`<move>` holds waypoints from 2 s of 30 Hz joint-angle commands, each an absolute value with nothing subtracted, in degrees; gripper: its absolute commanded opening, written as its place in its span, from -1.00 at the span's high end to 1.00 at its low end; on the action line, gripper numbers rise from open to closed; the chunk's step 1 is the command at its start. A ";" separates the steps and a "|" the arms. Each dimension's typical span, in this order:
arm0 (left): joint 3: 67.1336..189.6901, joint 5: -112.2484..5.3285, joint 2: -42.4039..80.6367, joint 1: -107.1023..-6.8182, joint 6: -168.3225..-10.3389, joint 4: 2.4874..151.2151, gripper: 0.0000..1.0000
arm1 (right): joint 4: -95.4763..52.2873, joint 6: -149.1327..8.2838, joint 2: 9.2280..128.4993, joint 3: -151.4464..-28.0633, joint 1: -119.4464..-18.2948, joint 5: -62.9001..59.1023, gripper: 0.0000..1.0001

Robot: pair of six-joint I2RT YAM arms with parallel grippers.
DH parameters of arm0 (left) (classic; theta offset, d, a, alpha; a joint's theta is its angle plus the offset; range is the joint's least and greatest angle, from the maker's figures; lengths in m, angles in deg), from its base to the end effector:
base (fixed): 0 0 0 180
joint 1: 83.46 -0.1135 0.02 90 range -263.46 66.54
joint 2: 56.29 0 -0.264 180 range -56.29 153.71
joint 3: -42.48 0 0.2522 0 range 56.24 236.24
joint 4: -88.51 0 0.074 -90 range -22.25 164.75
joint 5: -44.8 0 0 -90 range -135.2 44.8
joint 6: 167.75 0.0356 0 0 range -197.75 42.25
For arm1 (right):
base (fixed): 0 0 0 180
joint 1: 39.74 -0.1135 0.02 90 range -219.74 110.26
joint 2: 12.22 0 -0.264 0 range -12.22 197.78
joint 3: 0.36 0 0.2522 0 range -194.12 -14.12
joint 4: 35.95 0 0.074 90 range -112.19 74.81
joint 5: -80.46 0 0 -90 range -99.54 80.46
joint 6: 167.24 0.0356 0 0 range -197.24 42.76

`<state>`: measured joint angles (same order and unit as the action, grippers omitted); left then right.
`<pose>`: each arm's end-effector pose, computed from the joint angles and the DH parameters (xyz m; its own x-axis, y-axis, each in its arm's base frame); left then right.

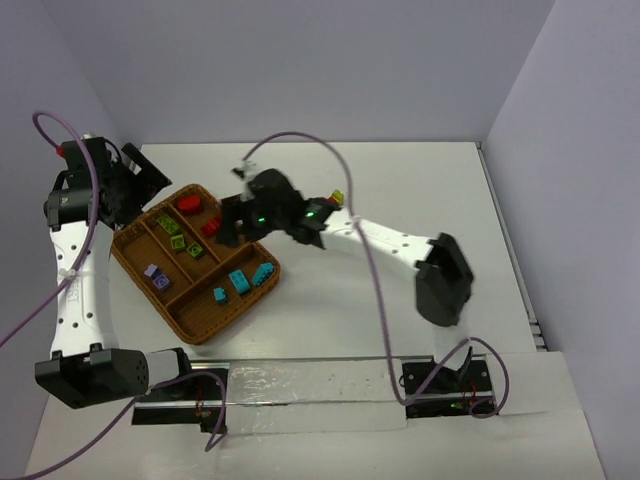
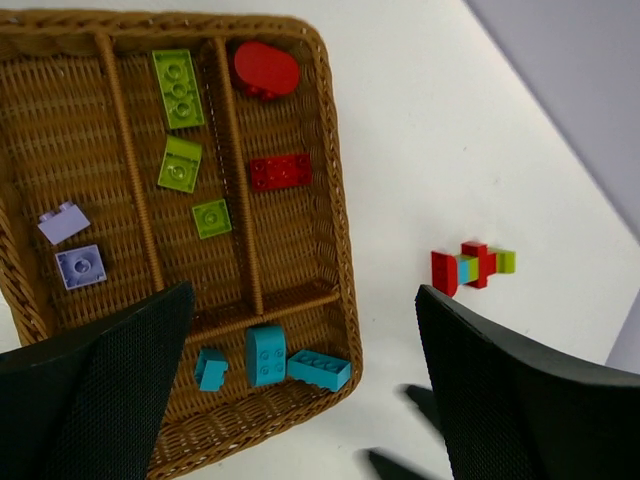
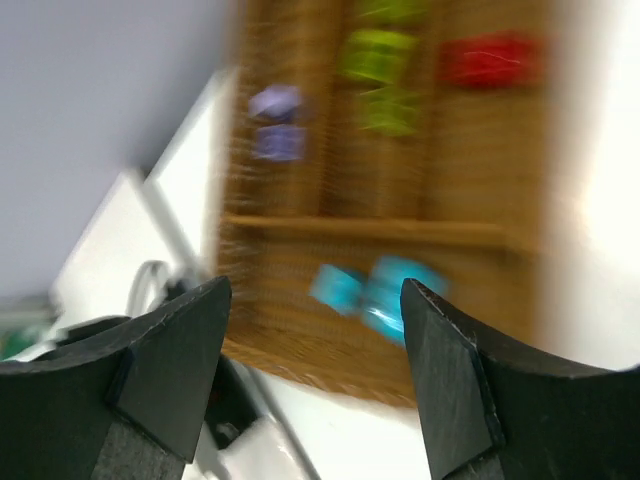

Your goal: Sort the legos into containers by color

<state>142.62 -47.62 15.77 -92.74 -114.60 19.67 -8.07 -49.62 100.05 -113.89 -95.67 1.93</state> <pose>0.2412 0.0379 0.4118 -0.4379 -0.6787 -0.5896 -0.4901 0.7300 -0.4763 0.2572 0.3929 0.3146 -0.6449 -0.1426 -0.7508 -0.6912 0.5280 0.4934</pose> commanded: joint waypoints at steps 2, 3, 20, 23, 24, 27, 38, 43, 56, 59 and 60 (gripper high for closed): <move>140.44 -43.17 19.66 -85.26 -114.51 21.86 -0.99 | -8.69 -48.28 81.06 -91.08 -84.32 -7.33 -0.53; 140.36 -42.20 21.31 -83.86 -115.45 22.10 -0.99 | -7.52 -47.88 77.28 -88.99 -82.71 -8.14 -0.53; 172.14 -30.17 62.00 -45.72 -118.16 16.89 -0.99 | 5.78 -43.84 57.70 -74.81 -55.90 -16.16 -0.62; 173.21 -30.22 64.61 -44.32 -117.85 17.10 -0.99 | 6.18 -43.39 57.67 -74.62 -54.61 -16.04 -0.62; 173.08 -30.18 64.93 -43.91 -117.76 17.24 -0.99 | 6.27 -43.26 57.80 -74.67 -54.39 -16.04 -0.63; 171.72 -30.75 64.94 -43.82 -116.57 18.65 -0.99 | 6.32 -42.91 59.02 -75.46 -54.04 -15.35 -0.63; 177.59 -31.74 71.72 -43.91 -102.00 23.11 -0.94 | 4.38 -42.15 58.90 -75.63 -54.07 -11.58 -0.63; 178.10 -32.04 73.65 -43.93 -95.00 28.20 -0.98 | 4.82 -43.23 59.18 -75.62 -54.07 -11.24 -0.63; 188.47 -34.29 81.45 -44.84 -96.68 37.22 -0.83 | 5.40 -43.84 58.56 -75.15 -54.07 -11.72 -0.63; 189.41 -35.85 82.55 -45.13 -97.01 40.44 -0.81 | 6.06 -44.02 57.41 -74.95 -54.08 -12.08 -0.63; 189.83 -36.23 83.03 -45.19 -96.35 42.05 -0.79 | 6.31 -44.12 56.89 -74.74 -54.07 -12.29 -0.63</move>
